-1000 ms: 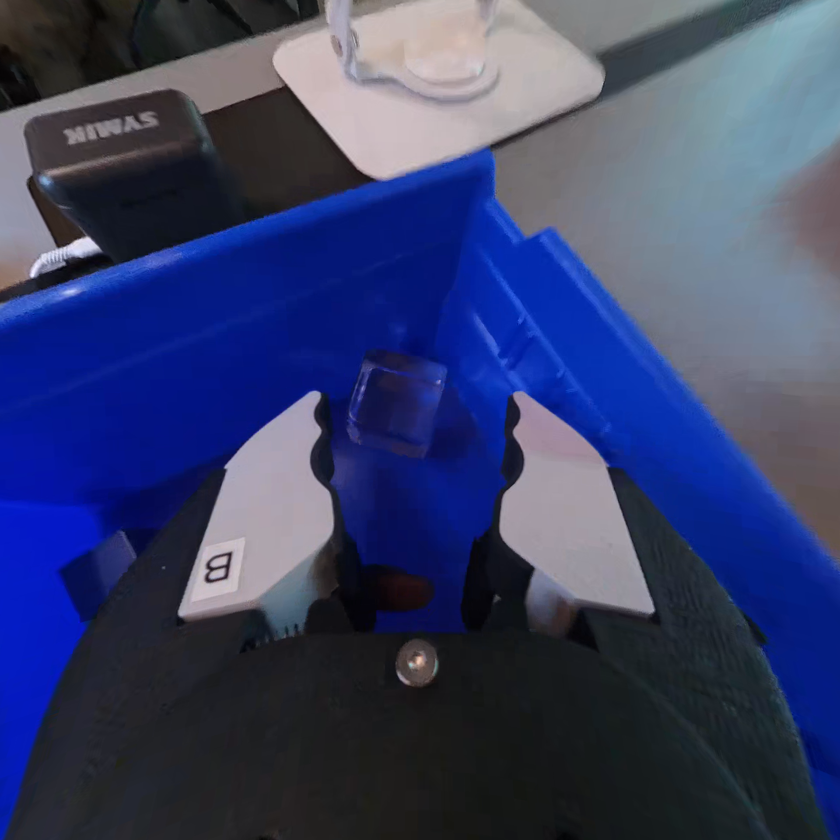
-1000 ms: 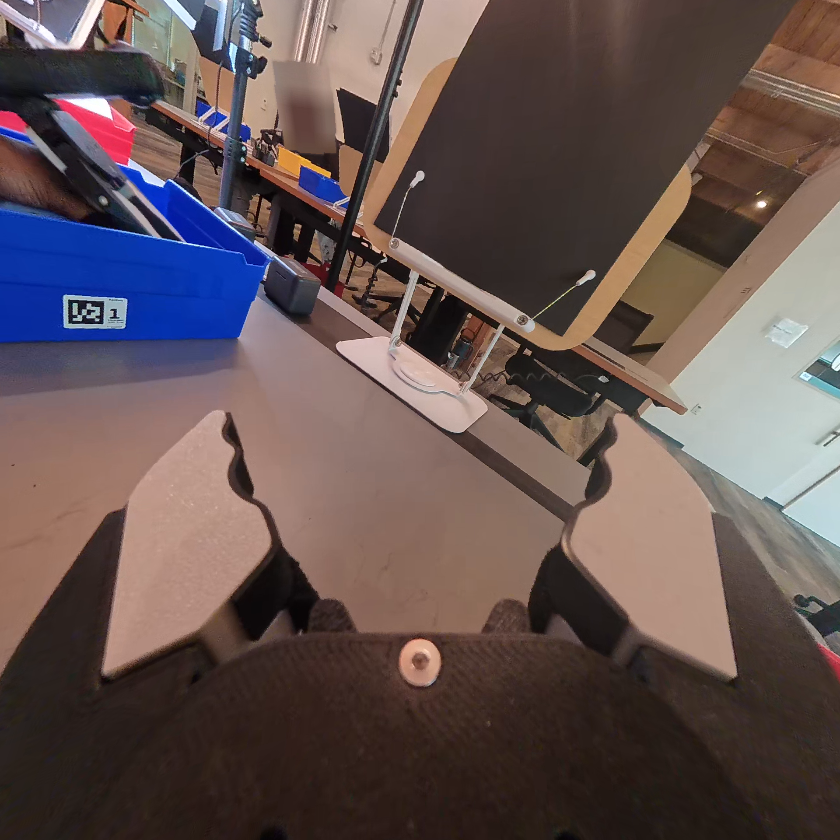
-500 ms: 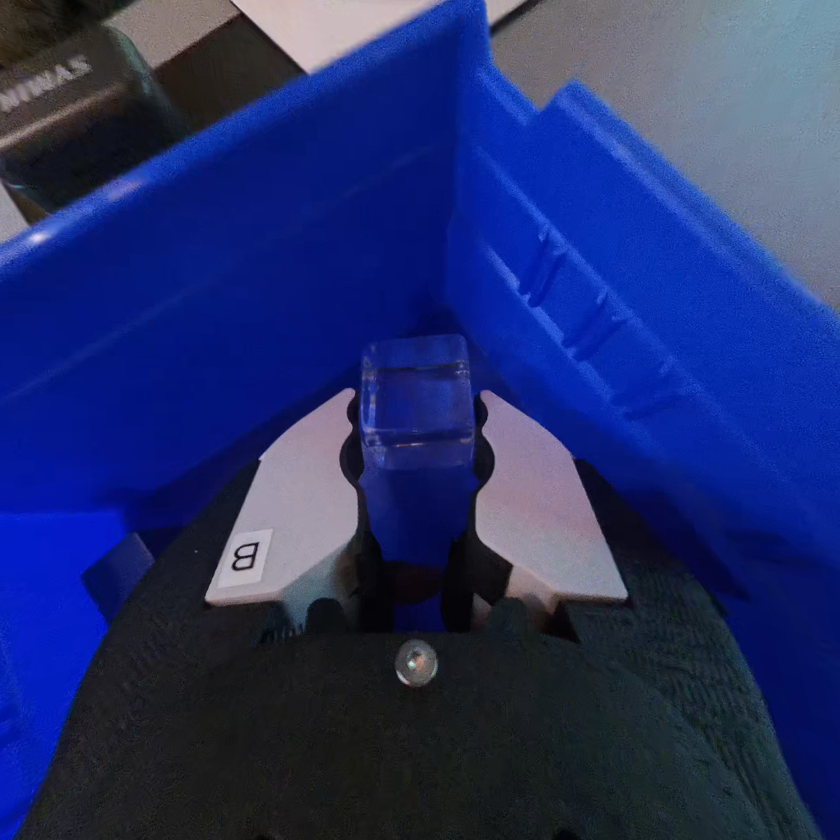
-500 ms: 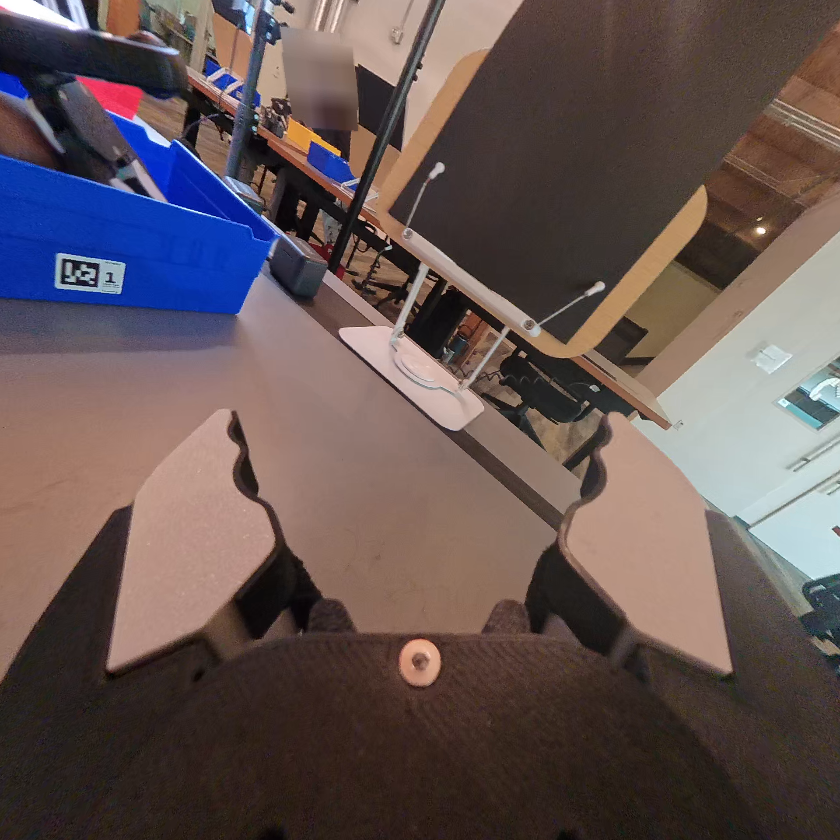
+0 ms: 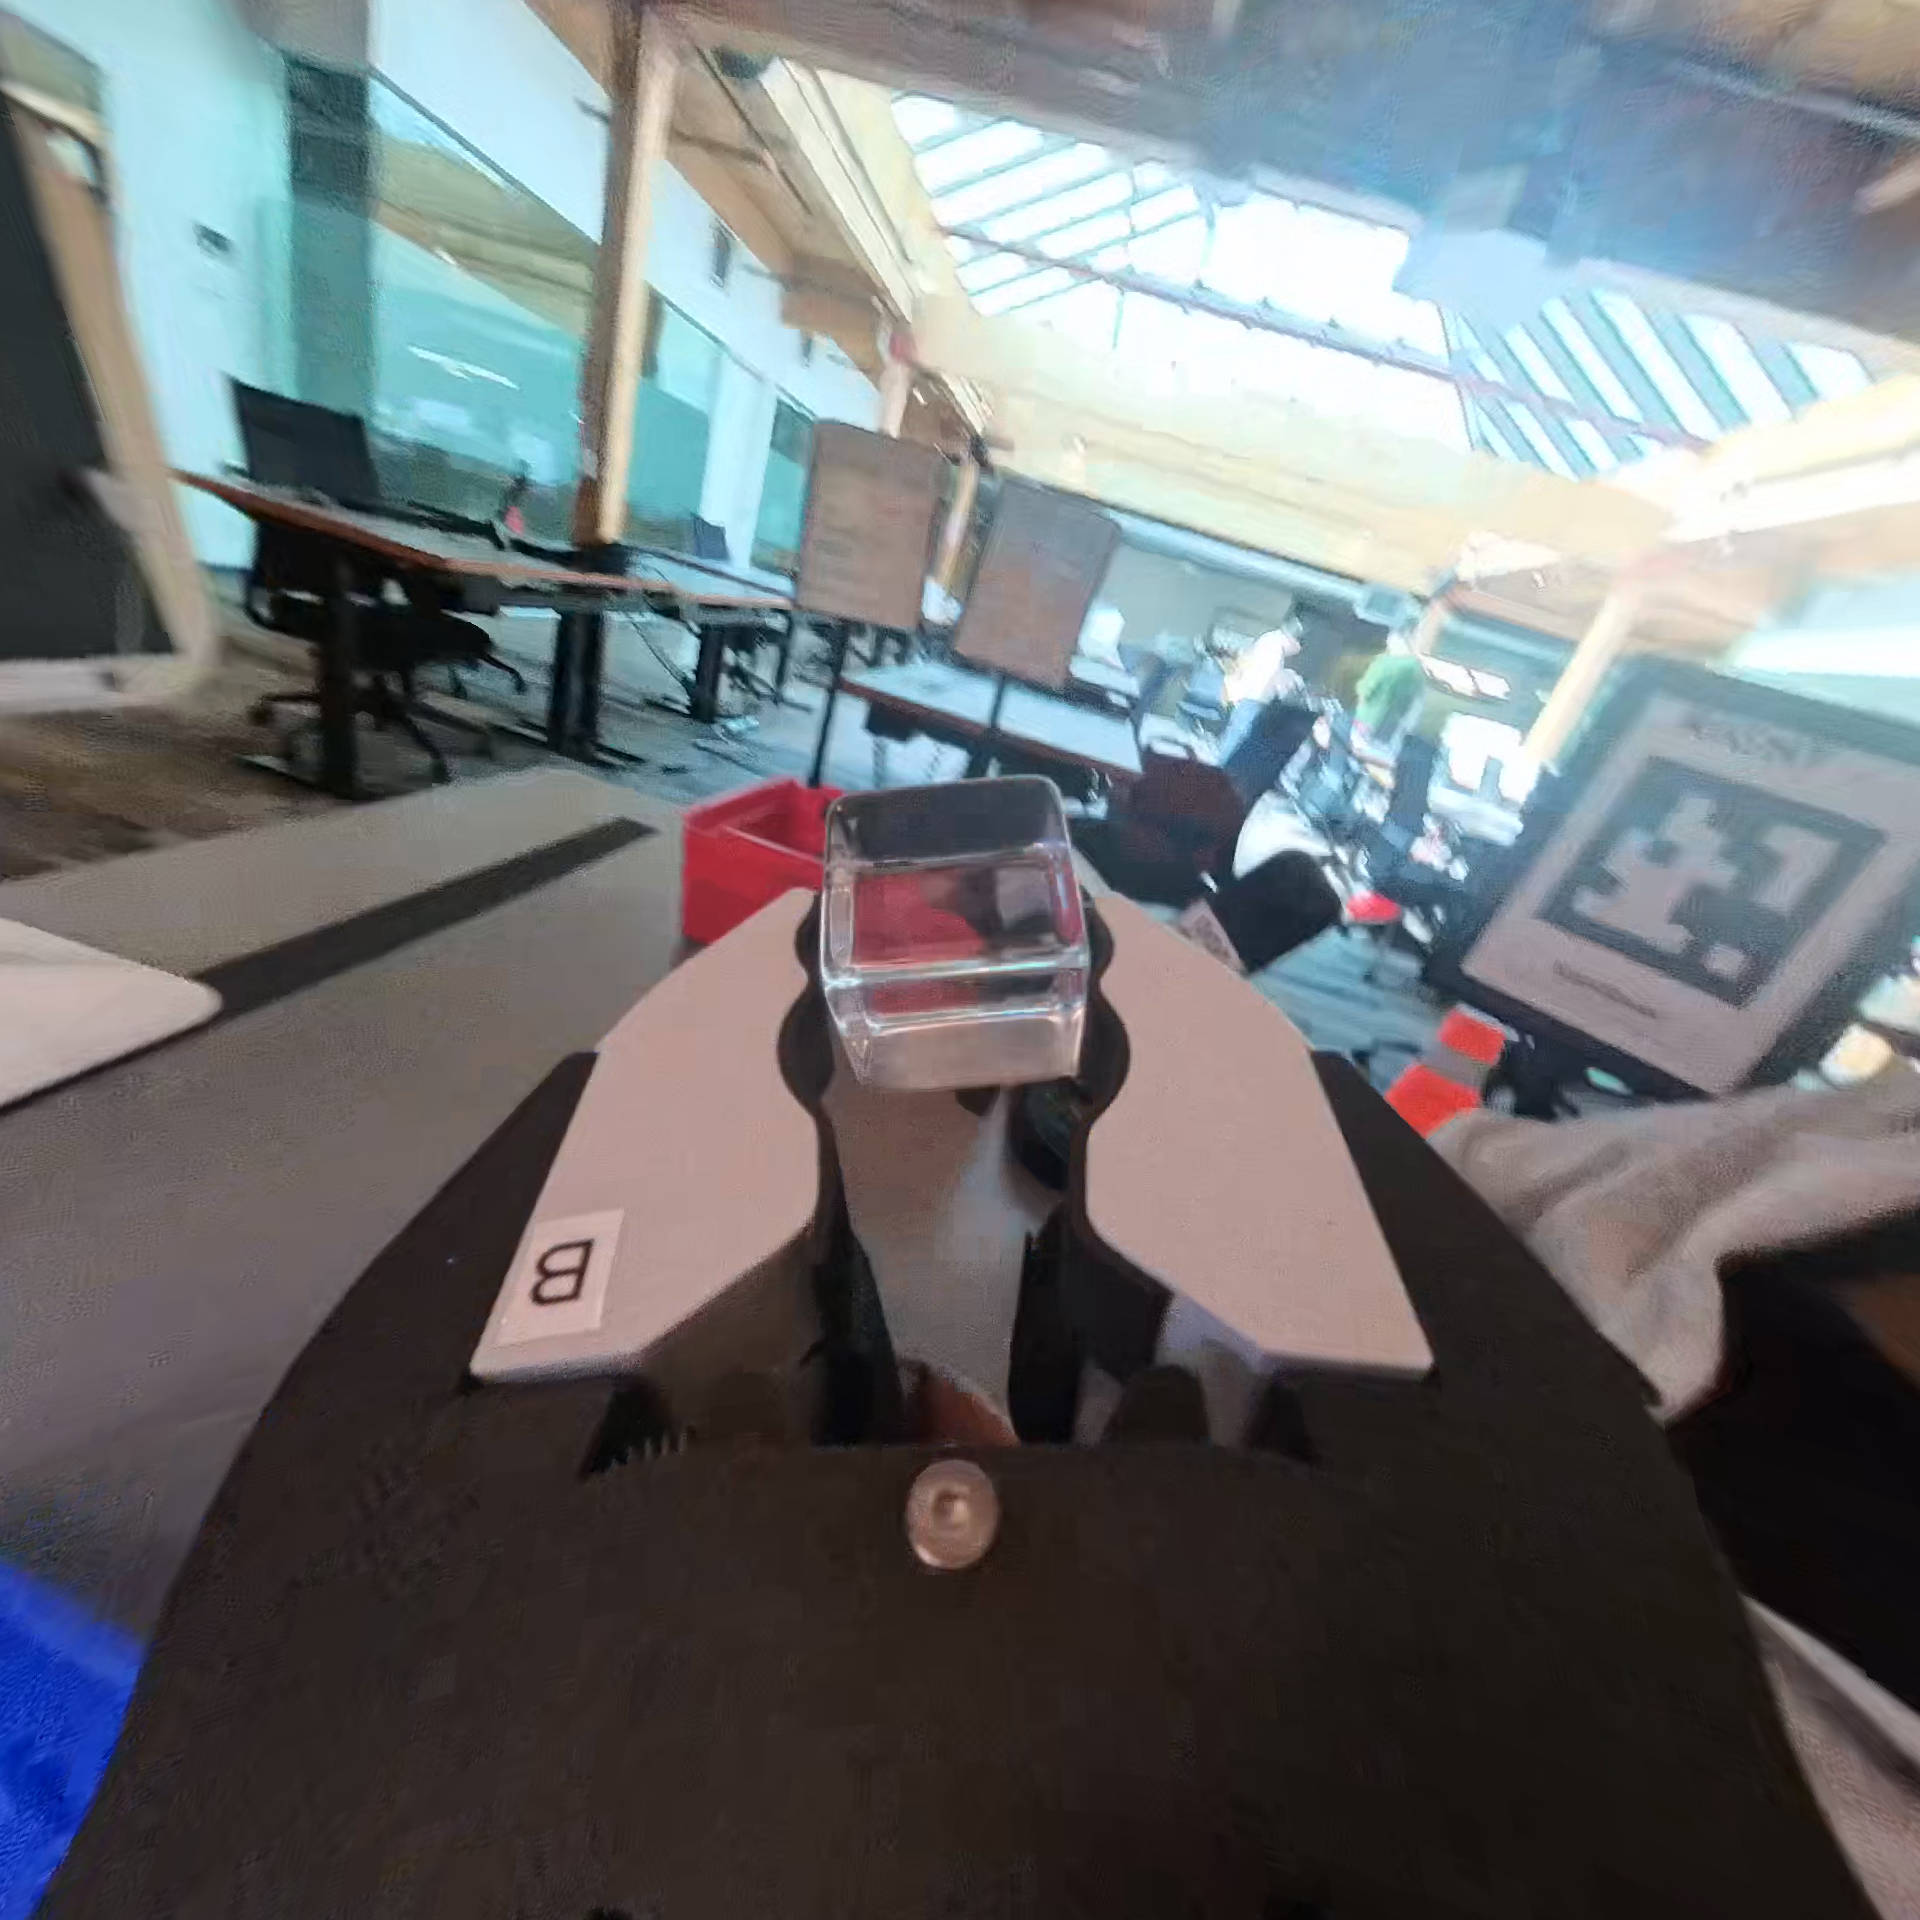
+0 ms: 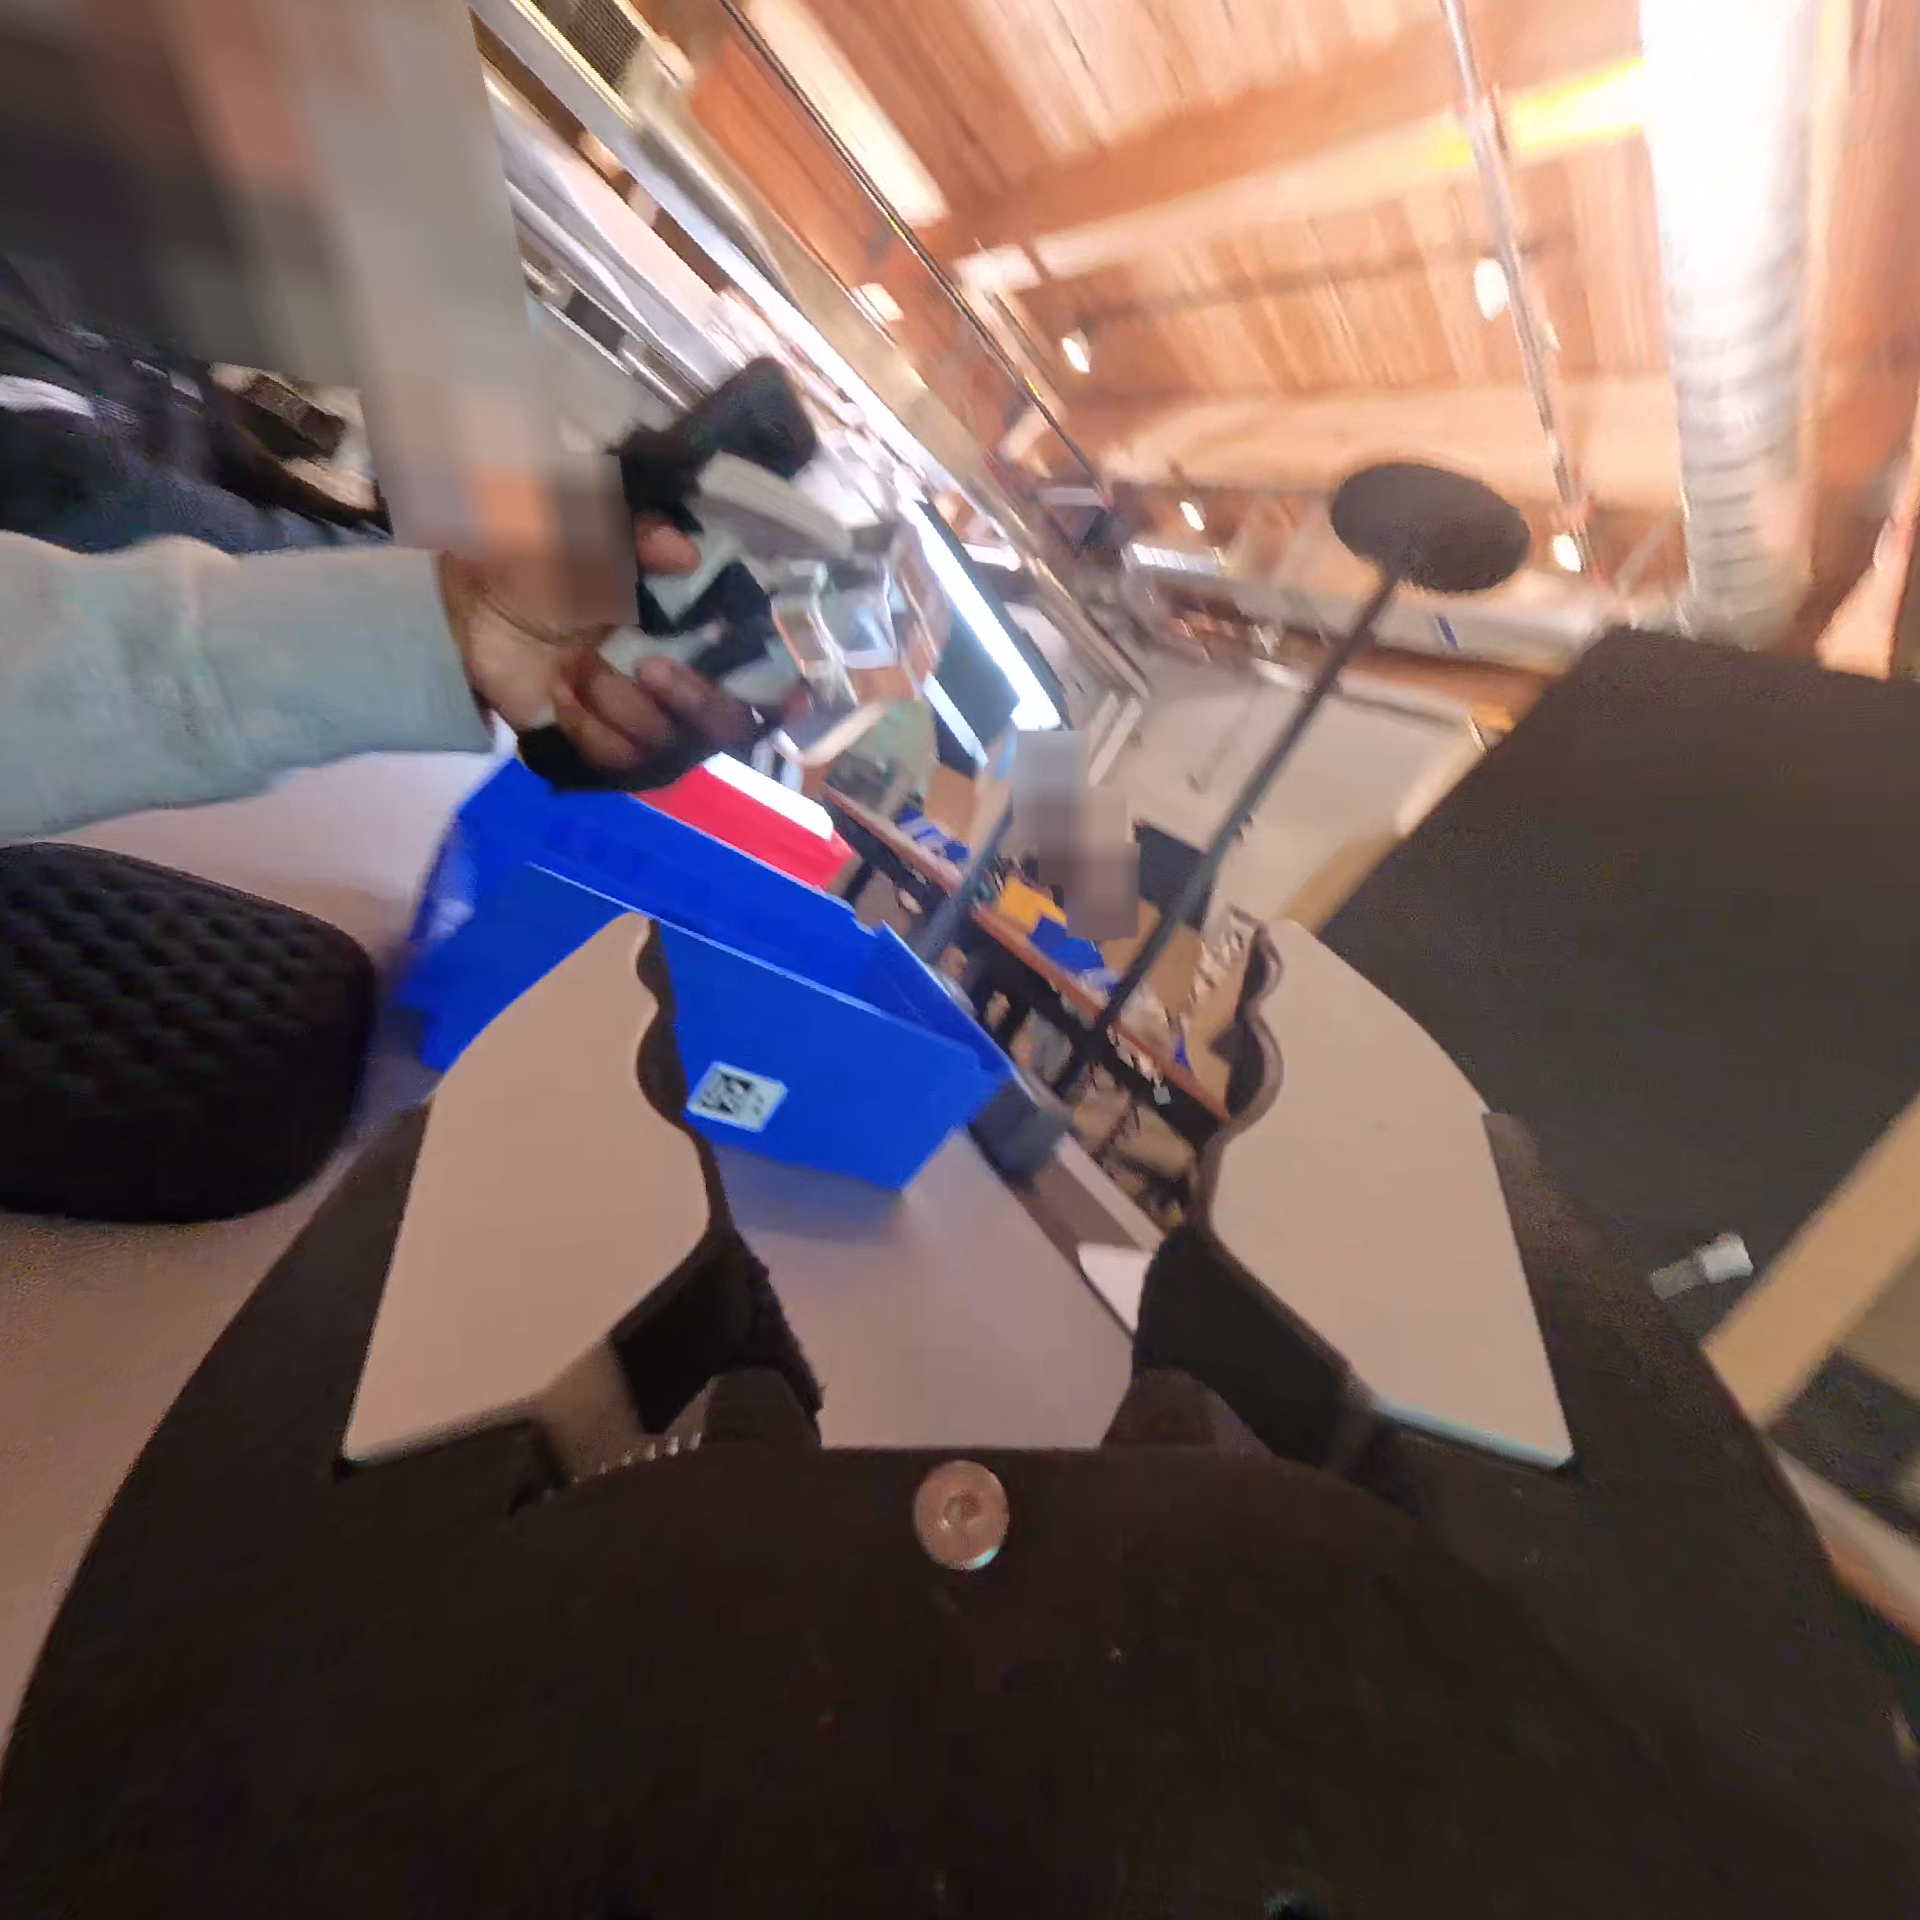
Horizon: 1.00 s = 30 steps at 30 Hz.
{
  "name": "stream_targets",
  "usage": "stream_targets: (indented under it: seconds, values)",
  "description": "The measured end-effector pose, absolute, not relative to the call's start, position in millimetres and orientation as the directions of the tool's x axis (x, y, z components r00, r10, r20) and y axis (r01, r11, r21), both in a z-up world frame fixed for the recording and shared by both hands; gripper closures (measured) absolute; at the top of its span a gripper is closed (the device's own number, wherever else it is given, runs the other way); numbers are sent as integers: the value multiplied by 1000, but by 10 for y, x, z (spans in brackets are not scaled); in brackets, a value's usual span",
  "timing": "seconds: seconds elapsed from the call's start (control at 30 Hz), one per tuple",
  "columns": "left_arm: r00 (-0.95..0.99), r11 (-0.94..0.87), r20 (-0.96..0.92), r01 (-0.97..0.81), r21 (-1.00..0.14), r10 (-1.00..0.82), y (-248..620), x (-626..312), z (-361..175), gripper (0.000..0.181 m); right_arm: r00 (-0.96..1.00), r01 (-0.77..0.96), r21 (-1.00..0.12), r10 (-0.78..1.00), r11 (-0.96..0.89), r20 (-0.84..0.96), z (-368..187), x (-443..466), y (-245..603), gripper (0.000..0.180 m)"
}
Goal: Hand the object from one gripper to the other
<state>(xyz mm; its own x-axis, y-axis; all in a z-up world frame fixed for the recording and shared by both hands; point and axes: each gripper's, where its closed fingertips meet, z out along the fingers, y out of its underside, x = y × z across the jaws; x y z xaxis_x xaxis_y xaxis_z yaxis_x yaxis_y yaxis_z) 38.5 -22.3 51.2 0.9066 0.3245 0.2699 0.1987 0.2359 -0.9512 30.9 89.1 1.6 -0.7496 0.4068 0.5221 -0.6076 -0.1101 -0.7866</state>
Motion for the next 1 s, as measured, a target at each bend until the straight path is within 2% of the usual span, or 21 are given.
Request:
stream_targets:
  seconds: [0.1,0.17,0.33,0.4,0.5,0.53,0.57,0.63,0.7,0.8,0.9,1.0]
  values:
    - [950,2,147,152,-988,275,297,824,13,136,-713,-697,-689,297,-198,635,63,766,862,96]
    - [960,-88,132,158,-983,248,498,1020,-305,136,-646,-763,-618,244,-188,723,16,992,849,102]
    - [940,-129,308,327,-936,148,668,1250,-680,136,-478,-878,-477,9,-25,878,-512,1306,652,101]
    - [925,-165,361,377,-911,119,697,1284,-786,136,-420,-907,-420,-24,7,907,-648,1346,557,107]
    - [912,-171,406,411,-895,64,763,1334,-830,136,-370,-929,-368,-38,39,928,-765,1361,454,128]
    - [912,-171,406,409,-897,53,766,1333,-838,136,-378,-925,-376,-38,48,925,-776,1360,443,135]
    - [918,-153,395,397,-905,47,766,1315,-823,129,-417,-908,-415,-47,54,908,-782,1357,443,135]
    - [953,-33,301,302,-953,41,748,1259,-671,114,-585,-811,-582,-69,63,808,-755,1315,458,135]
    - [986,88,124,114,-989,115,662,1215,-475,99,-787,-617,-783,-90,74,611,-724,1225,478,135]
    - [923,108,-248,-290,-951,294,549,1228,-312,98,-963,-248,-966,-133,79,236,-693,1112,496,135]
    - [712,-61,-583,-612,-789,392,571,1239,-361,98,-964,145,-985,-213,90,-161,-656,1086,506,136]
    - [591,-200,-716,-702,-683,373,642,1207,-490,98,-873,383,-917,-279,114,-400,-634,1092,519,136]
